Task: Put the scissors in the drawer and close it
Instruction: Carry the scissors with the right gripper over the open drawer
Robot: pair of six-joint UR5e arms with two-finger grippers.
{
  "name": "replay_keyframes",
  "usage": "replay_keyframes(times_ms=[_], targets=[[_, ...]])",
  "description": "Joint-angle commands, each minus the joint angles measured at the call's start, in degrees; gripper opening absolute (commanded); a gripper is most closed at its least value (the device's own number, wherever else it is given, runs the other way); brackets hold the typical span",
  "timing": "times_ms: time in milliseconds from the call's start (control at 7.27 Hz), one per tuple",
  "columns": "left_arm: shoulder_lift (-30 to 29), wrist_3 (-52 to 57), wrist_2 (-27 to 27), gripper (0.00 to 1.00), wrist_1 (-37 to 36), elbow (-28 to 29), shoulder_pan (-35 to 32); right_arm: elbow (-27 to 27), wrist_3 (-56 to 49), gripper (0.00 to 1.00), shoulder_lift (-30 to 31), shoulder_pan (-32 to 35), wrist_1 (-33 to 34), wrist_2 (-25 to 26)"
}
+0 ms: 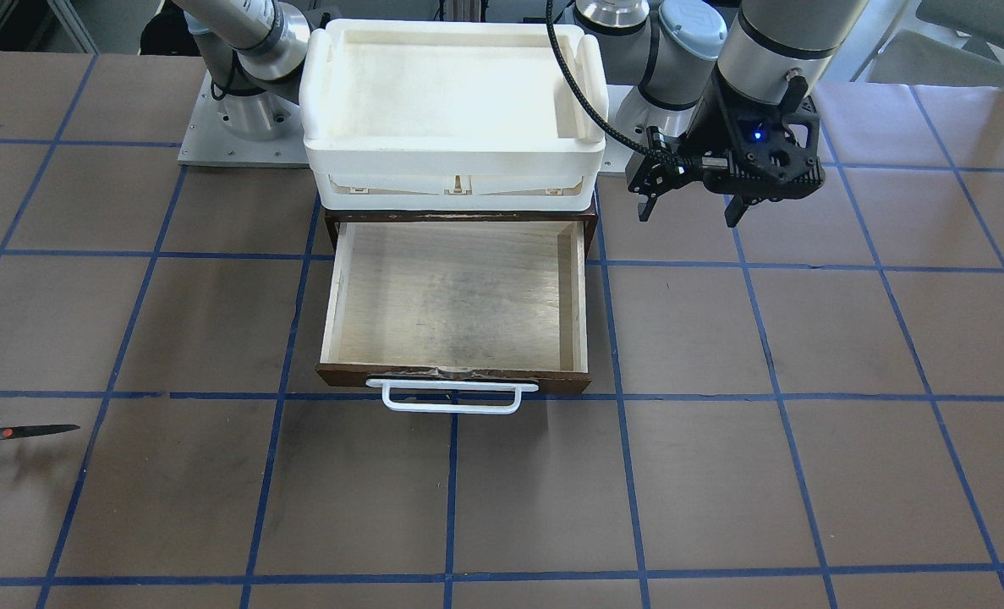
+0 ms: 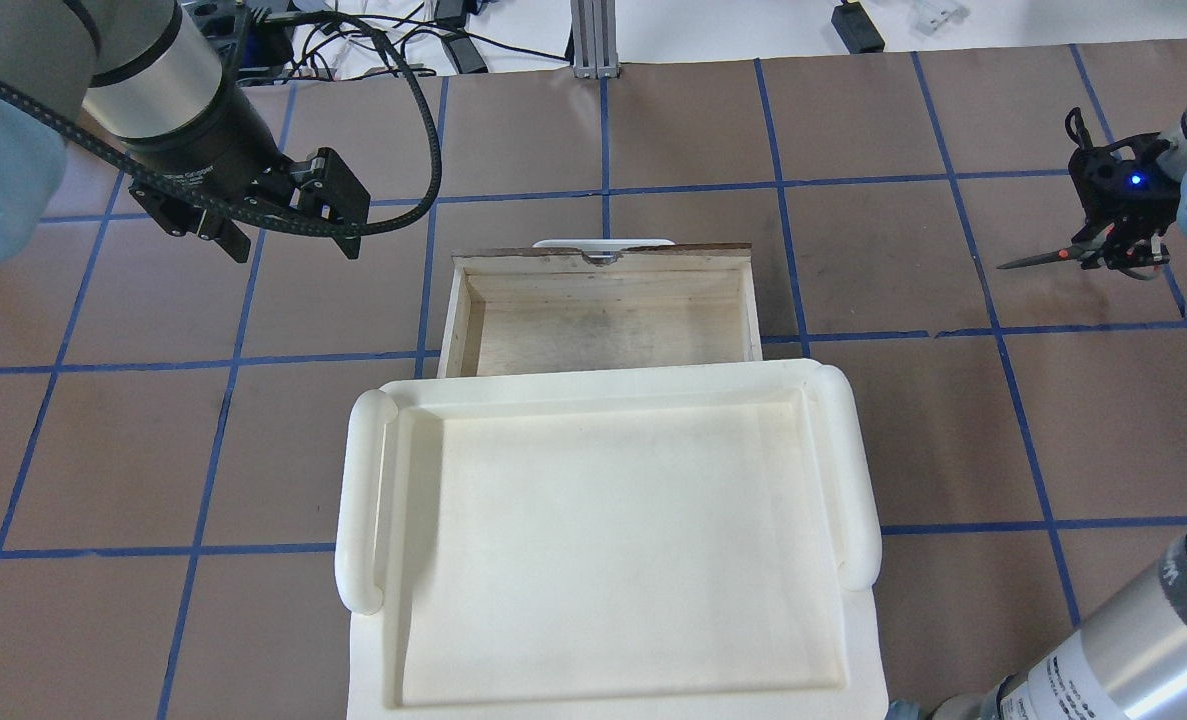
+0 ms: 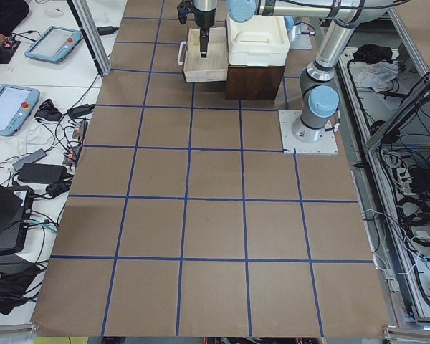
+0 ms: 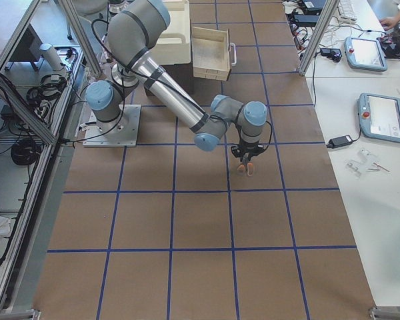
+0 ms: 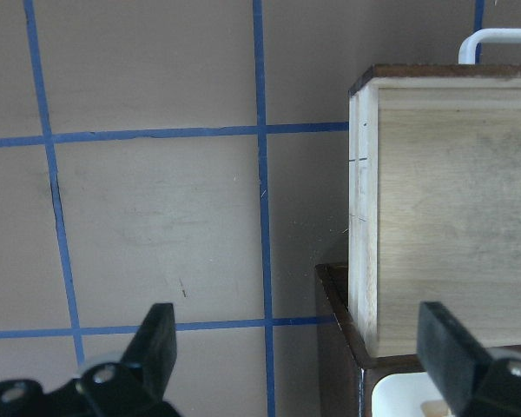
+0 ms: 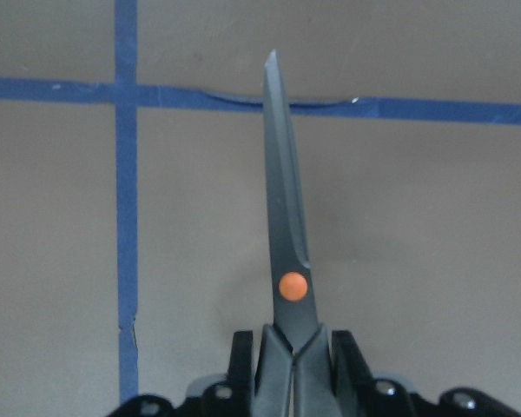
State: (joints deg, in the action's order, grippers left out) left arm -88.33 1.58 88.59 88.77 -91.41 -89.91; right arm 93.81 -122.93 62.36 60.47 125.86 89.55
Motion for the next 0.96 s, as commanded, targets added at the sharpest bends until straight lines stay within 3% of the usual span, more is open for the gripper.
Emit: replay_keyframes(times_ms=[0, 412, 825], targets=[[0.0, 0.0, 0.0, 1.0, 0.0, 0.0, 0.0, -0.4, 7.7, 0.0, 5.9, 4.6, -5.6, 0.1], [0.0, 0.0, 0.0, 1.0, 0.0, 0.0, 0.0, -0.5, 15.0, 0.0, 16.1, 13.7, -14.1, 0.2], [0.0, 0.0, 0.0, 1.0, 0.0, 0.0, 0.0, -1.3, 34.2, 0.0, 17.5, 27.2, -15.5, 0.6]])
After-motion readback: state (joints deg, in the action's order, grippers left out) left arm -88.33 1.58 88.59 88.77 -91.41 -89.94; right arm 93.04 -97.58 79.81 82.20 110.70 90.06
